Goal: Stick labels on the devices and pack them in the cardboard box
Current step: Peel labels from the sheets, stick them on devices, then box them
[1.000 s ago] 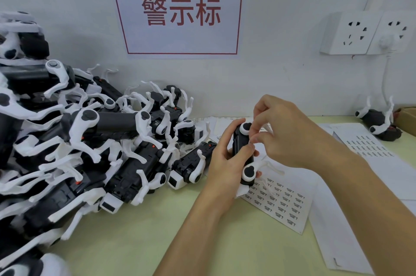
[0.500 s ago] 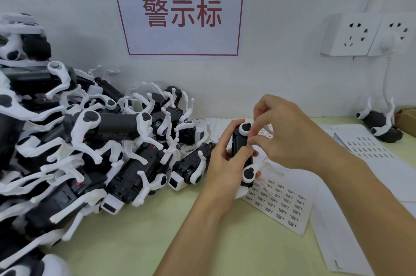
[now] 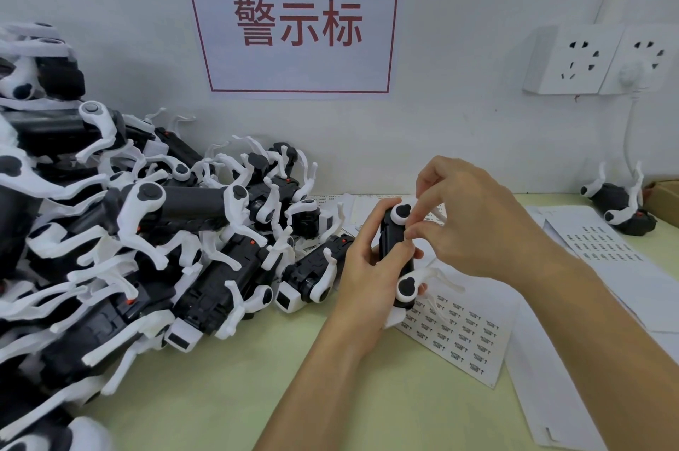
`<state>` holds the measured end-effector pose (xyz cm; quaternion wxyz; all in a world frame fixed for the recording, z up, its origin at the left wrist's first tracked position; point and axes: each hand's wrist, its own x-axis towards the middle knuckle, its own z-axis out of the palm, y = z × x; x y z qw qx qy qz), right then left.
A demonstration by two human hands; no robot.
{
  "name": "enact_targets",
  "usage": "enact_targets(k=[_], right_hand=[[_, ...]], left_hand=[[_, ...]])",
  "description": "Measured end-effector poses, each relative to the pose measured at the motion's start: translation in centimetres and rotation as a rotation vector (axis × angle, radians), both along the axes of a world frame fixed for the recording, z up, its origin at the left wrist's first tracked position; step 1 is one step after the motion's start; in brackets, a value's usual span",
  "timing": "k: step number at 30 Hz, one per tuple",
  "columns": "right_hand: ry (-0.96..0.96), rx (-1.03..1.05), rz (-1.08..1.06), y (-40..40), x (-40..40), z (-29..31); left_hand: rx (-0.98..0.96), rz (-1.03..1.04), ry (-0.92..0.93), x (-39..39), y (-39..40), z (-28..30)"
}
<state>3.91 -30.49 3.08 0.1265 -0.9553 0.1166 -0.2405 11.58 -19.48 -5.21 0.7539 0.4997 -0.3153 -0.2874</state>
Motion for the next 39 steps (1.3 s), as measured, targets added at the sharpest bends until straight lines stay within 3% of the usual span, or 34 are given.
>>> enact_targets(k=[11, 17, 22, 30, 35, 39], right_hand=[[-0.053, -0.081, -0.126, 0.3, 0.4, -0.3], [-0.213, 0.289, 0.019, -1.2, 0.2, -0.3], [-0.009, 0.659, 0.072, -1.7, 0.2, -1.3], [0.086, 1.058, 0.229, -1.4, 0.7, -2.1], [0.105, 1.143, 0.354, -1.9, 0.2, -2.2], [0.094, 1.062, 0.341, -1.7, 0.3, -2.2]], left_hand=[[-0.021, 0.022, 0.006, -0.2, 0.1, 0.4], [-0.046, 0.018, 0.052, -0.3, 0.0, 0.4], [-0.126, -0.005, 0.091, -0.2, 0.0, 0.4], [-0.197, -0.073, 0.029, -0.1, 0.3, 0.3], [-0.217, -0.078, 0.119, 0.0, 0.1, 0.1], [-0.261, -0.09, 0.182, 0.0, -0.1, 0.3]])
